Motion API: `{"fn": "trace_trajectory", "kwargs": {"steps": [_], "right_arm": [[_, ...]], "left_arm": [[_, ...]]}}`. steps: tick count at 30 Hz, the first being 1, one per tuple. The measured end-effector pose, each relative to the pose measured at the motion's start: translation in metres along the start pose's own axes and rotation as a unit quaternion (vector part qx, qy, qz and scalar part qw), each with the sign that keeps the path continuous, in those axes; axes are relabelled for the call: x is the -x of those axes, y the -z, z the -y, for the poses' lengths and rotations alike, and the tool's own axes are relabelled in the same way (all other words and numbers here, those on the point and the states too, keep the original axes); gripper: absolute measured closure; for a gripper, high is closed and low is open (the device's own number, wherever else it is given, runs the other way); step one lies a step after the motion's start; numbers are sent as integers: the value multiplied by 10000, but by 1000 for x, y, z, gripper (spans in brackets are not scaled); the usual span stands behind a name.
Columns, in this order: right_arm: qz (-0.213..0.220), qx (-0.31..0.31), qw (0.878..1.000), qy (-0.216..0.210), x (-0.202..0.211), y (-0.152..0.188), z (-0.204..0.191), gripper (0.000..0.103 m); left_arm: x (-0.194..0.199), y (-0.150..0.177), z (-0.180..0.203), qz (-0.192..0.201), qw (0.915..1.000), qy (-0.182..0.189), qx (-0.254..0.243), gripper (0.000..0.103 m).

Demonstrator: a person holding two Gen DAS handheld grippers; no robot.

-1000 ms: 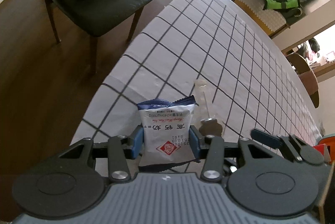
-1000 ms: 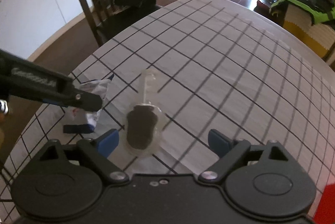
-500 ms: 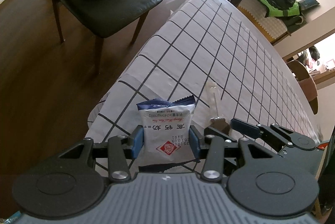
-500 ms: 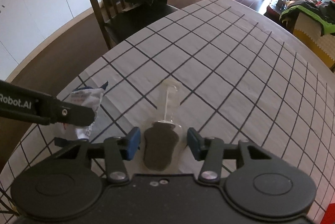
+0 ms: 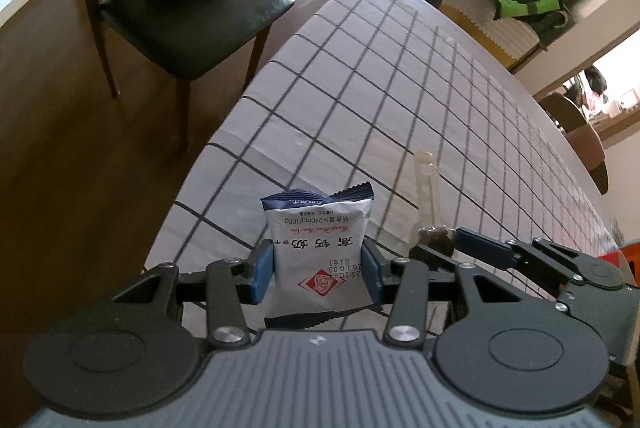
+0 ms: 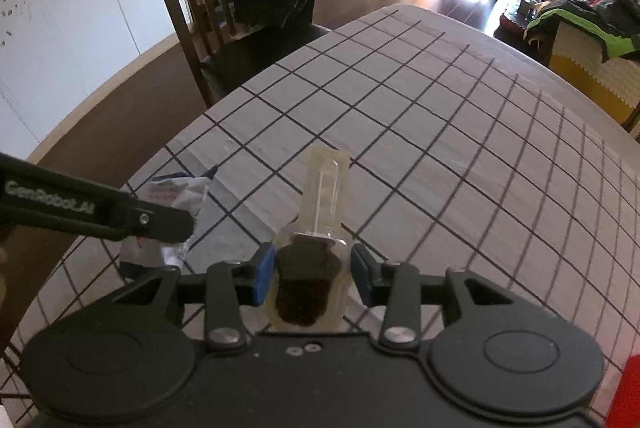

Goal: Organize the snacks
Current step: 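Carry the white packet and tube snack into the red box and release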

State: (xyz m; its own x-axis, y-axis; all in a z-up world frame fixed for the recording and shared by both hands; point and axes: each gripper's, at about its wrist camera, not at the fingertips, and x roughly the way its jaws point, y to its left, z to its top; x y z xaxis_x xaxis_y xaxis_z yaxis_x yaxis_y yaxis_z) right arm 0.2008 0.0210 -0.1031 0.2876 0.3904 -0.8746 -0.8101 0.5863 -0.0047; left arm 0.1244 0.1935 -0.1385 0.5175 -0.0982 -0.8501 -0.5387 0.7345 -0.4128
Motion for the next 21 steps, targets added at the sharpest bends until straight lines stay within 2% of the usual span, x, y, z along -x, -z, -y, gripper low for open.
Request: {"fn": "trace_trajectory", "kwargs": {"steps": [12,21], "right_arm": [[579,-752,9955,2,75,33,32,63],[941,-1227,9878,171,137,66,68,62]], "left_arm": [[20,21,56,-11,9973,205,-702,58],[42,42,118,134,9891,365,-1420,58]]}}
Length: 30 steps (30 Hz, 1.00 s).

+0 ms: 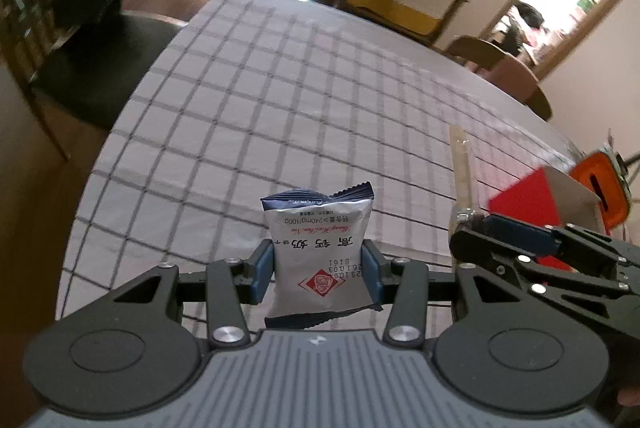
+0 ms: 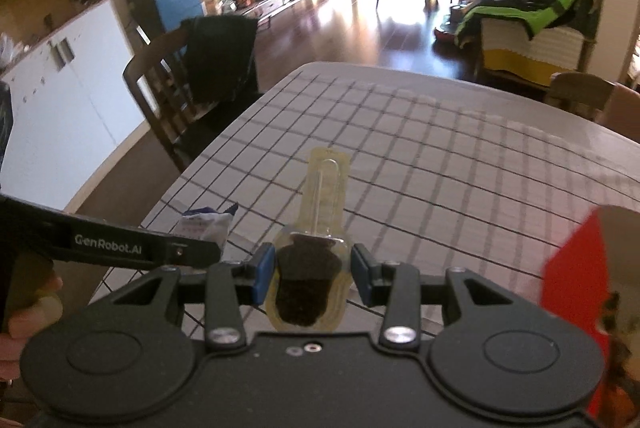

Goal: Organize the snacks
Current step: 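Carry the white packet and tube snack into the red box and release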

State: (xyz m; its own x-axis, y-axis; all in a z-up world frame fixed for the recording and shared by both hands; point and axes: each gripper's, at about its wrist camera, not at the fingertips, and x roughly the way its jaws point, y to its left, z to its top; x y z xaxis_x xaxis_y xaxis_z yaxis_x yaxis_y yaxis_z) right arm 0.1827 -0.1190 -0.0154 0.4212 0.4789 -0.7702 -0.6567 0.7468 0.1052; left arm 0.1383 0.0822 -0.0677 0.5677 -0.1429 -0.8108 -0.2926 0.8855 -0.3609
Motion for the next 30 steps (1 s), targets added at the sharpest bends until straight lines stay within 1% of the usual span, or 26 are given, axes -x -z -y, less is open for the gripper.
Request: {"fn": "trace_trajectory", "kwargs": {"steps": [7,16,23,30], "right_arm": [[320,-302,9989,179,49,13,41,62],[658,-617,9948,463,102,37,108,62],[806,-857,9899,789,131,56,161,62],[820,-1130,9838,1125,144,80,213,62]], "left_arm": [[10,4,65,157,9980,127,-598,58],[7,13,165,283,9908,331,-1285,58],[-5,24,234,278,9837,482,-1708,58],[-30,40,293,154,9743,488,-2193,58]]}}
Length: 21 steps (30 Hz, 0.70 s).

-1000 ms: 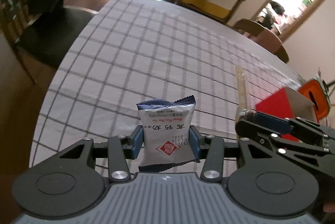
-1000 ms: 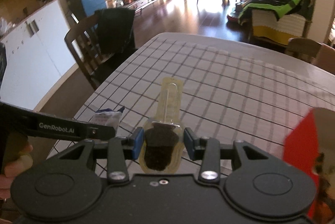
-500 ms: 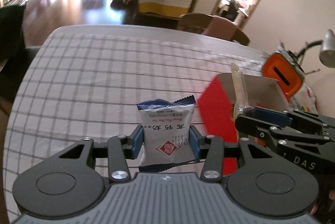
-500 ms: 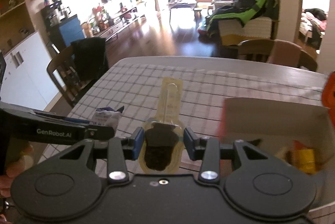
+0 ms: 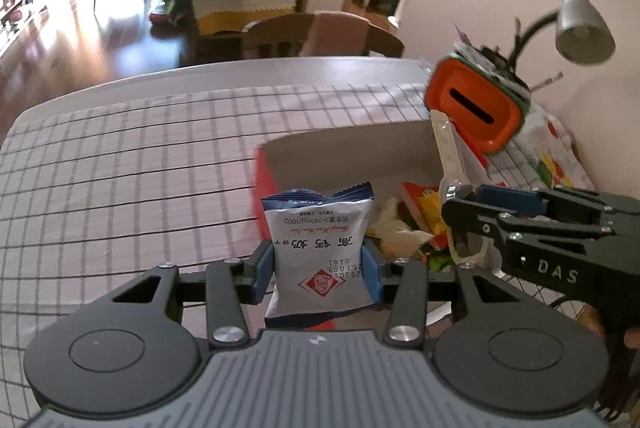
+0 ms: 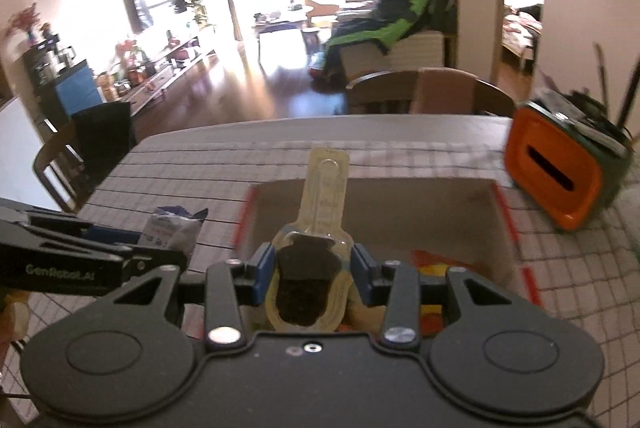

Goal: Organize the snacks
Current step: 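Carry the white packet and tube snack into the red box and release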

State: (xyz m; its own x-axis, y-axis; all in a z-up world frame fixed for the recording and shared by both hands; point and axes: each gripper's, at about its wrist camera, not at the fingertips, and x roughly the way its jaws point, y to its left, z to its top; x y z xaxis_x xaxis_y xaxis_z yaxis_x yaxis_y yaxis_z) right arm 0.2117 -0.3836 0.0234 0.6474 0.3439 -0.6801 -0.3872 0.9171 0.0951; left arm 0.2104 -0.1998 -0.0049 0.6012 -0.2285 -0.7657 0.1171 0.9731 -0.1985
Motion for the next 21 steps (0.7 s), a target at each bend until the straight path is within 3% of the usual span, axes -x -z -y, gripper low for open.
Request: {"fn": "trace_trajectory", "kwargs": {"steps": [10,21], "right_arm": [[-433,-198,9976,502,-24,23,64,62],[-799,-176,9947,622,-50,37,77,62]], "left_arm": [[-57,-6,49,-463,9976,-96,-507,58],[-104,-8,65,-855,9942,-262,-592,58]]}}
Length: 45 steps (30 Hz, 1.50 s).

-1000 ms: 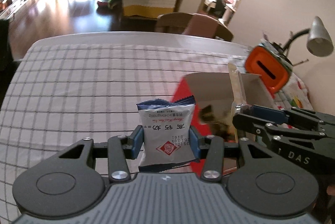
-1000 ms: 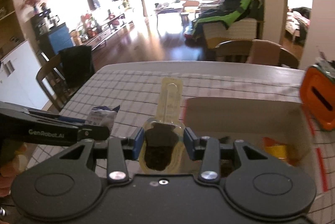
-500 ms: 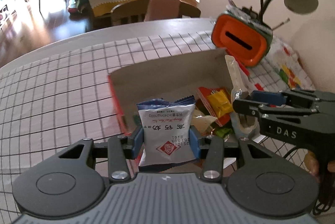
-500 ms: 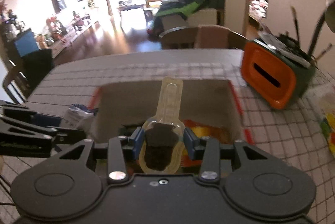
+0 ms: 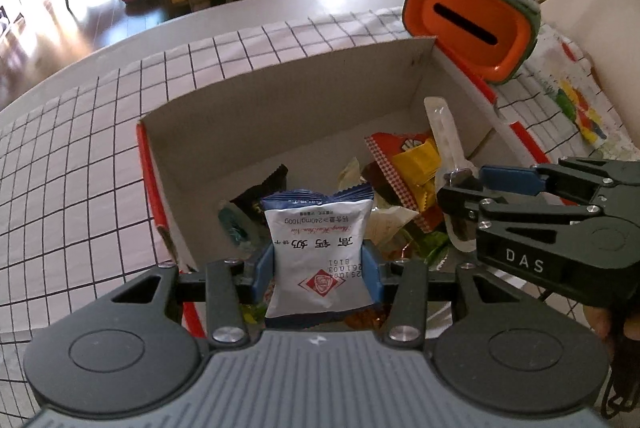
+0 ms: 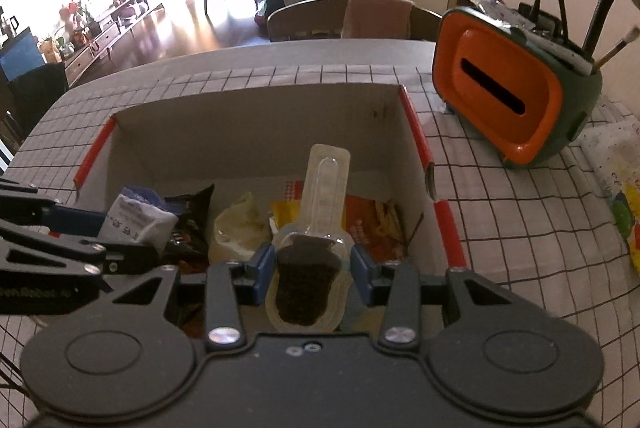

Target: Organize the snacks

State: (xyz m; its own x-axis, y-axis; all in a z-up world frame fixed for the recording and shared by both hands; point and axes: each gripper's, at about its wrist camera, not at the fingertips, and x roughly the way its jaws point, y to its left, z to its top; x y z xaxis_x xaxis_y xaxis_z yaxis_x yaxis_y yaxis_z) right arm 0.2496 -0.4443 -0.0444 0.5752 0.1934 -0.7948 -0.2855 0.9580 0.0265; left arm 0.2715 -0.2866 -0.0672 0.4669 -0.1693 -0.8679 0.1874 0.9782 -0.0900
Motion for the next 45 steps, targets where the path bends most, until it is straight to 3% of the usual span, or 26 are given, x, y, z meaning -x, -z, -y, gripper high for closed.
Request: {"fn": "trace_trajectory", "kwargs": {"steps": [16,26,36,45], "right_arm": [[-202,48,9996,-190,-6,1,3,63],[-46,-130,9992,-386,17,4,7,58],[384,-192,9975,-566,56,7,-1,26],[792,-133,9936,-796,91,12,-15,6]], "left_arm": [[-12,-2,5,-59,9999,-153,-25,57],[14,7,5,276,9995,-133,-69,43],[54,21,-3,702,9975,-104,-14,34],[90,36,-10,1171,9931,-45,86,26]]}}
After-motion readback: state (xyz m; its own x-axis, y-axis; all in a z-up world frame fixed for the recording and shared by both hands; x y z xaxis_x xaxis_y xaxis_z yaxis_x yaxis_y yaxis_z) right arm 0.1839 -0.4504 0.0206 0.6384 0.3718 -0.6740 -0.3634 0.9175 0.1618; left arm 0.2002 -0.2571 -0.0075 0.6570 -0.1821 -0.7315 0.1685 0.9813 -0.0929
